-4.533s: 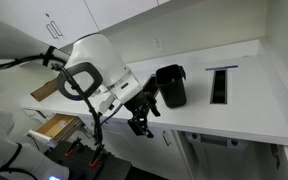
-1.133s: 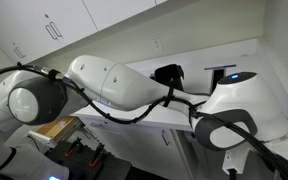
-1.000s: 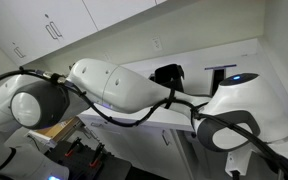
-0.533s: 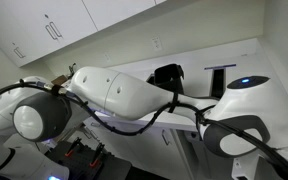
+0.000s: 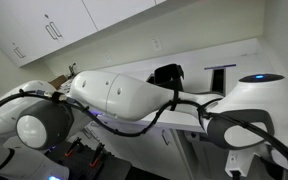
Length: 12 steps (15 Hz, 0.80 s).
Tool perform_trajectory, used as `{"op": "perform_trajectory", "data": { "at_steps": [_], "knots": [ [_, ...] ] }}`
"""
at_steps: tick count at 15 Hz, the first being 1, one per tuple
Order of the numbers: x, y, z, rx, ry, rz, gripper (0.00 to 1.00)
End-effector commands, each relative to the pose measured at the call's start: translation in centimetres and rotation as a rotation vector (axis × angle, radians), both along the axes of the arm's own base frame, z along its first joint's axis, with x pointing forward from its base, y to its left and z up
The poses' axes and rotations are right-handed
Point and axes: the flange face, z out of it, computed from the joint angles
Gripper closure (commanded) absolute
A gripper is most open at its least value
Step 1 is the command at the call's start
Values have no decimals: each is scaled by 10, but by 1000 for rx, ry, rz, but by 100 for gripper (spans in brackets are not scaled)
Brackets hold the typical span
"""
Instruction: Close the open cabinet door on the far right
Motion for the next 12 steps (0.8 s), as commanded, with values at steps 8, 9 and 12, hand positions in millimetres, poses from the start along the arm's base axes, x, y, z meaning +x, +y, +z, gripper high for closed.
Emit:
{"op": "perform_trajectory", "data": {
  "at_steps": [8, 9, 12],
  "knots": [
    [30, 43, -26, 350, -121, -115, 100],
    [34, 46, -29, 365, -155, -114, 100],
    [44, 53, -30, 416, -278, -150, 100]
  ]
}}
